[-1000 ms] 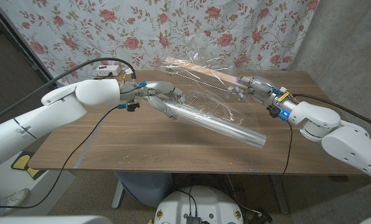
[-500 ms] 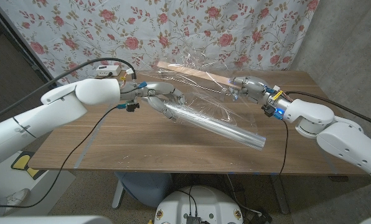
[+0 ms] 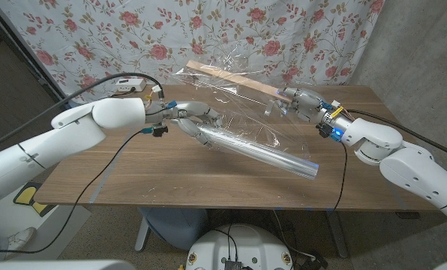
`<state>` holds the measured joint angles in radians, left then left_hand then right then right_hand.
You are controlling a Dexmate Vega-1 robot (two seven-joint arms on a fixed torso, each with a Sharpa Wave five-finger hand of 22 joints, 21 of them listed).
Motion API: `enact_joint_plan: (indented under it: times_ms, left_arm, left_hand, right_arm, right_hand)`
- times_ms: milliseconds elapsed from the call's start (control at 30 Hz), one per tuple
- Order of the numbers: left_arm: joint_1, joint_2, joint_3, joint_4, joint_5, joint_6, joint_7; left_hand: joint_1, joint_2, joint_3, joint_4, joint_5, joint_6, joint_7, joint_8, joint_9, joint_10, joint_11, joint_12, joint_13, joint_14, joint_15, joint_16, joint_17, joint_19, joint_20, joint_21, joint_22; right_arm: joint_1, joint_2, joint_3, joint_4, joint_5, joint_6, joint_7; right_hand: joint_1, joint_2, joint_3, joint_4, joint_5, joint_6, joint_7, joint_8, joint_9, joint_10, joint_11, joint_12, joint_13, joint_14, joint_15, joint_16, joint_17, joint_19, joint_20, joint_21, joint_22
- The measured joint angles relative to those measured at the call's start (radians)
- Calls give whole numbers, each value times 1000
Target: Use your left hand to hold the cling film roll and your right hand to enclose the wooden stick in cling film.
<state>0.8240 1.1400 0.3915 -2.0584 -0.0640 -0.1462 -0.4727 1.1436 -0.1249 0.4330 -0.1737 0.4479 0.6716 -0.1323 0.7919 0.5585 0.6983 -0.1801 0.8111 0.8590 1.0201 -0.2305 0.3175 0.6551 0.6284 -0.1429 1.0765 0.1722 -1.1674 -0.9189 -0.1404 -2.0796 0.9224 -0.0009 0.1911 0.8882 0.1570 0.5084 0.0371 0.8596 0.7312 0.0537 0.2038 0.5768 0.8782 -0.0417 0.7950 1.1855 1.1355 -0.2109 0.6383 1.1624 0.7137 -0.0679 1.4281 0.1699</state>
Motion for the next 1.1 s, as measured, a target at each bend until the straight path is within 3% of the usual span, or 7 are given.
enact_joint_plan:
  times_ms: [1100]
  left_arm:
    - [-61,-38,49,52,15,48,-32]
  left_hand:
    - [0,0,1,-1,-1,0,0,0,0,2,-2,-9,5,11,0,-15,15,0,0,11,0]
  right_arm:
    - [4,59,9,81,182,29,191]
  right_hand:
    - [0,0,0,0,2,0,0,-2,4,0,0,5,2,3,-3,4,2,4,-4,0,0]
